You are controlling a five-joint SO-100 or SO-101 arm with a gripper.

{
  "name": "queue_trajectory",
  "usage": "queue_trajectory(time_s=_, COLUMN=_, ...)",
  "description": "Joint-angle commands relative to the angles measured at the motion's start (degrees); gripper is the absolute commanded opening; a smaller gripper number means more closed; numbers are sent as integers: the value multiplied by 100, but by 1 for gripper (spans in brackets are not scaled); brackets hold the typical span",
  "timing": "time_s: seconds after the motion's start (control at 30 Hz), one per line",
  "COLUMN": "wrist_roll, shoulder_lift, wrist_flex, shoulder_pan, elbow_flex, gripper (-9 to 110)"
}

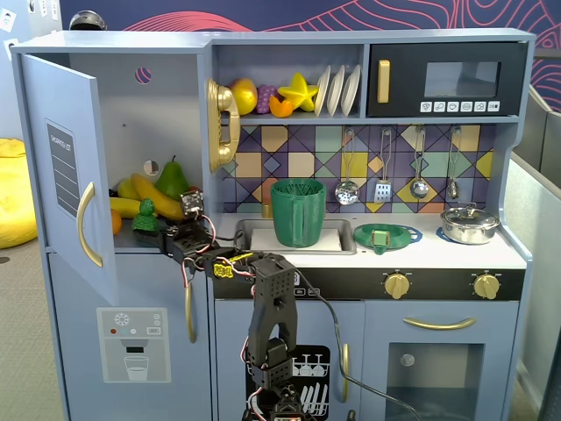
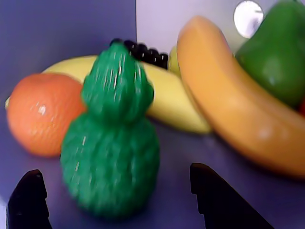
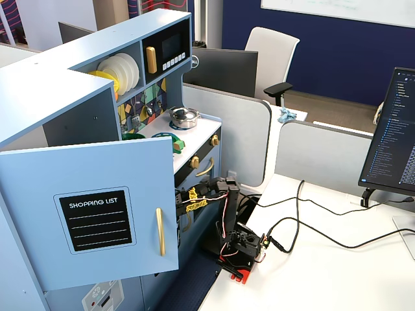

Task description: Pick up the green pineapple from the left cabinet and place it in the green recipient

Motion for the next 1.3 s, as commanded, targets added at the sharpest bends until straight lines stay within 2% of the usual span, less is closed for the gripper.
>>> queue_trajectory(time_s=0.0, wrist_roll=-132, shoulder_lift=-167, wrist_flex=114, shoulder_pan=-53, elbow_flex=-809, gripper=31)
queue_trajectory(time_s=0.57, wrist_roll=-369, shoulder_lift=-1731, wrist_flex=861, shoulder_pan=-158, elbow_flex=-2663, gripper=28)
queue_trajectory(time_s=0.6, wrist_roll=-431, shoulder_lift=-1828, wrist_flex=984, shoulder_pan=-176, elbow_flex=-2777, gripper=24)
queue_trajectory(time_s=0.67, wrist_roll=-563, shoulder_lift=-1969, wrist_flex=1239, shoulder_pan=-211, elbow_flex=-2988, gripper=4)
queue_trajectory(time_s=0.7, wrist_roll=-422, shoulder_lift=-2030, wrist_flex=1257, shoulder_pan=-229, elbow_flex=-3085, gripper=0)
queue_trajectory(time_s=0.77, wrist_roll=-229, shoulder_lift=-1986, wrist_flex=1327, shoulder_pan=-264, elbow_flex=-3138, gripper=0)
queue_trajectory(time_s=0.87, wrist_roll=-686, shoulder_lift=-1424, wrist_flex=1371, shoulder_pan=-334, elbow_flex=-2707, gripper=0)
queue_trajectory(time_s=1.07, wrist_roll=-1529, shoulder_lift=879, wrist_flex=2514, shoulder_pan=-606, elbow_flex=-1345, gripper=0)
queue_trajectory(time_s=1.27, wrist_roll=-2602, shoulder_lift=2865, wrist_flex=3718, shoulder_pan=-800, elbow_flex=-791, gripper=0)
